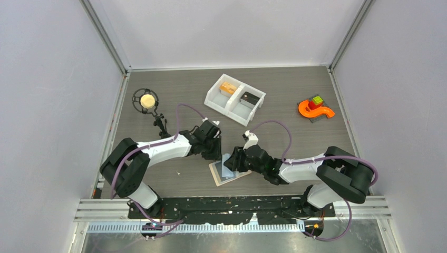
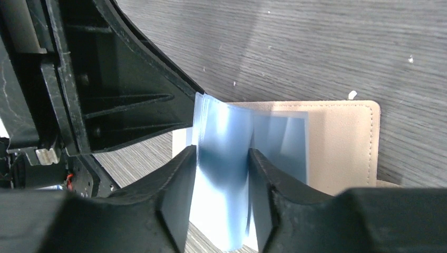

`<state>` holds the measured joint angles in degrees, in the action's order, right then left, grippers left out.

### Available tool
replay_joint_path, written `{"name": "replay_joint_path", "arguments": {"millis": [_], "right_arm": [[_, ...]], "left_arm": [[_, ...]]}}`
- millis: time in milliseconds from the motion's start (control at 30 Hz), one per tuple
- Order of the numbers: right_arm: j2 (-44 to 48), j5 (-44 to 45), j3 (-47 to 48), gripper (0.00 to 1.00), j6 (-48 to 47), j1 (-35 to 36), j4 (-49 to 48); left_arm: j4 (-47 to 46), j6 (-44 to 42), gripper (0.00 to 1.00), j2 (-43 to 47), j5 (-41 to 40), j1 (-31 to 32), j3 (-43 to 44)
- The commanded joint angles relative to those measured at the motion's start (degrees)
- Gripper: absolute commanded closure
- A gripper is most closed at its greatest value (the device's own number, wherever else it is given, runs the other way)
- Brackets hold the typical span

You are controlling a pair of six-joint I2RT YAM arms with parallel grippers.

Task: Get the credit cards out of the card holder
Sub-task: Remove the credit card from the card holder.

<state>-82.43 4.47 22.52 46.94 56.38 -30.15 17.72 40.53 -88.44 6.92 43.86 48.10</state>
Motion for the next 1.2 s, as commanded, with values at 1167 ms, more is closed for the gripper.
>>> {"name": "replay_joint_path", "arguments": {"millis": [1167], "right_arm": [[6.14, 14.02, 15.59, 0.25, -7.82, 10.17, 28.74]], "left_arm": [[12.07, -3.27, 0.63, 17.39, -6.13, -4.63, 0.74]]}}
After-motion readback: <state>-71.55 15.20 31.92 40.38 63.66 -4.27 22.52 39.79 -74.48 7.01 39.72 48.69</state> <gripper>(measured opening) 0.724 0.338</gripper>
